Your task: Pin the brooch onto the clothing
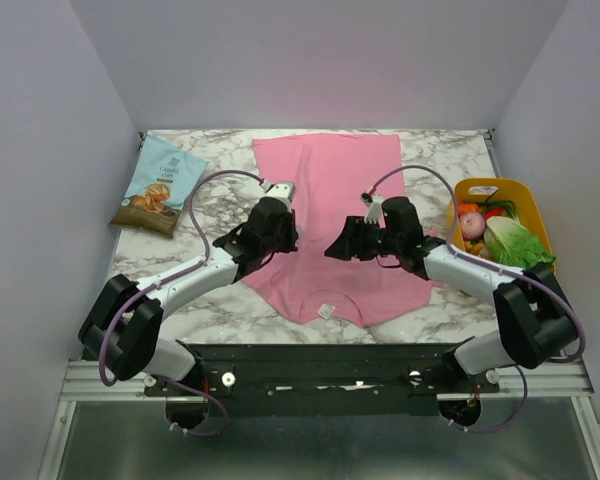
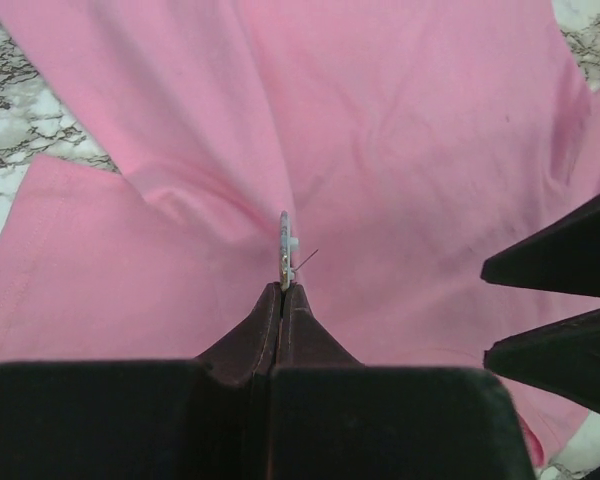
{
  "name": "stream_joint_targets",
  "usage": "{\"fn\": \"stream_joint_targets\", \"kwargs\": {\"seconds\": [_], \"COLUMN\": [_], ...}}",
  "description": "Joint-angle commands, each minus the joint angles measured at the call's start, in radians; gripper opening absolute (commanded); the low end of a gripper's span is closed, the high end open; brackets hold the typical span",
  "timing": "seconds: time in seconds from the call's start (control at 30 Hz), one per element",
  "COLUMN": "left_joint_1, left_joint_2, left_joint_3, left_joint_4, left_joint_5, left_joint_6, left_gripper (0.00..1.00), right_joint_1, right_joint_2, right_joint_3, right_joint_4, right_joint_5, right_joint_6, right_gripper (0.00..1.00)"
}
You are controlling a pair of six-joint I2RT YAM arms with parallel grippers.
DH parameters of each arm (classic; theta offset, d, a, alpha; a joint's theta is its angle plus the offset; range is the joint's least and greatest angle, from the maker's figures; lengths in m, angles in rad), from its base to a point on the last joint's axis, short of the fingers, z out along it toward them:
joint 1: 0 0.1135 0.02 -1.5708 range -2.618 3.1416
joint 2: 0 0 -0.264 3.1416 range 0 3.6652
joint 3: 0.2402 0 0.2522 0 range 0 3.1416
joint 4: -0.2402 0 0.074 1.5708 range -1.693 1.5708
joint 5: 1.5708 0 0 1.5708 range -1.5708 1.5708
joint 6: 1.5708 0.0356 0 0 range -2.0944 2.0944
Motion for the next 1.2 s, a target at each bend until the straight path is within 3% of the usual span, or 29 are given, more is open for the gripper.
{"fn": "stream_joint_targets", "kwargs": {"seconds": [0.0, 0.4, 0.67, 0.83, 1.17], "left_joint_1": [0.014, 0.072, 0.074, 0.074, 0.074], "left_joint_2": [-0.031, -0.079, -0.010, 0.008, 0.007], "left_joint_3": [-0.022, -0.099, 0.028, 0.091, 0.130], "left_joint_4": [0.083, 0.169, -0.125, -0.294, -0.368], "left_joint_5": [0.085, 0.170, -0.005, -0.196, -0.277], "left_joint_6": [-0.015, -0.011, 0.106, 0.138, 0.173], "left_gripper": [0.00, 0.00, 0.00, 0.00, 0.00], "right_joint_1": [0.031, 0.032, 0.032, 0.032, 0.032], "right_joint_2": [0.063, 0.106, 0.109, 0.120, 0.137], "right_joint_3": [0.079, 0.113, 0.121, 0.131, 0.136], "right_joint_4": [0.061, 0.084, 0.067, 0.051, 0.047], "right_joint_5": [-0.045, -0.062, -0.054, -0.050, -0.054], "right_joint_6": [0.011, -0.022, -0.034, -0.041, -0.049], "right_gripper": [0.70, 0.72, 0.72, 0.72, 0.72]}}
